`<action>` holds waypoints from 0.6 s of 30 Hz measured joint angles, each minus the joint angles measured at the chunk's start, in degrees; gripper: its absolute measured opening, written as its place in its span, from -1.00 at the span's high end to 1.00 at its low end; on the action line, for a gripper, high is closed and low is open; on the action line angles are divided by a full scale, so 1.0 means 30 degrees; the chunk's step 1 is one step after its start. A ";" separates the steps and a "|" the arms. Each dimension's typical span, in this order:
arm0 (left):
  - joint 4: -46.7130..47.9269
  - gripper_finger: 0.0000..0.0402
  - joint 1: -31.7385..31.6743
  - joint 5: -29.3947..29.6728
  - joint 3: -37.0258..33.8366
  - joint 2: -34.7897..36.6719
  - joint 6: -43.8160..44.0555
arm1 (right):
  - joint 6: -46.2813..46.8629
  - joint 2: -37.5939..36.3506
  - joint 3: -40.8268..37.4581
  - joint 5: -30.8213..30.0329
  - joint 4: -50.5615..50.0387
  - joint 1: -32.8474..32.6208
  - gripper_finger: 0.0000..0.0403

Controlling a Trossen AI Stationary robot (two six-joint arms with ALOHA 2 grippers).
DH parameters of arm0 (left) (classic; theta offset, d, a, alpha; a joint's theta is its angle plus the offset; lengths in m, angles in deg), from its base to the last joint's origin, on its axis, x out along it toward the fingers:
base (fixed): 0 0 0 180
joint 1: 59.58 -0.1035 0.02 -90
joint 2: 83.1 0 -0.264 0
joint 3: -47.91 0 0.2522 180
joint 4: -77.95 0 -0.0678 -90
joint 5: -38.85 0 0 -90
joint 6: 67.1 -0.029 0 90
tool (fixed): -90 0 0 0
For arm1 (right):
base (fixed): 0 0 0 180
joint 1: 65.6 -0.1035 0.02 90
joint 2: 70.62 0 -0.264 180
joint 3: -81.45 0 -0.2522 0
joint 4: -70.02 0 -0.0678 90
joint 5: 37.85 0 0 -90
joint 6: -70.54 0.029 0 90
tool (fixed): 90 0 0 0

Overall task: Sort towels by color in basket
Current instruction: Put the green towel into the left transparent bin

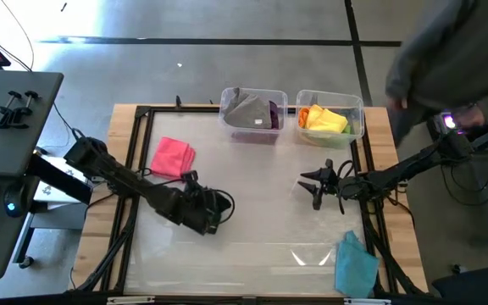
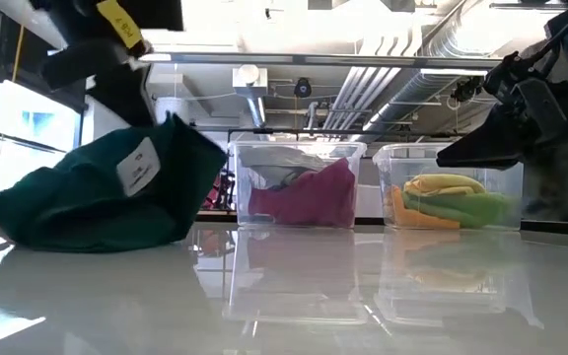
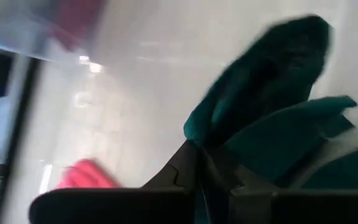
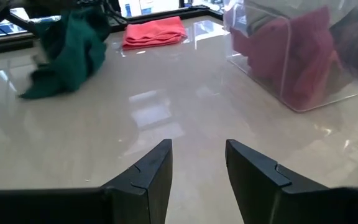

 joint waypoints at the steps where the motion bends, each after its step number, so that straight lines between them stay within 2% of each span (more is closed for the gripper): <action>1: -0.0612 0.95 0.0080 -0.0504 -0.0412 0.0000 -0.0094 | -0.0013 0.0000 0.0007 -0.0111 -0.0051 0.0000 0.28; 7: -0.2990 0.71 0.0502 -0.3030 -0.2534 0.0000 -0.0337 | -0.0183 0.0000 0.0007 -0.0341 -0.0115 0.0000 0.28; 18: -0.3267 0.18 0.0405 -0.4610 -0.3399 0.0105 -0.1856 | -0.0200 0.0000 0.0007 -0.0357 -0.0115 0.0000 0.28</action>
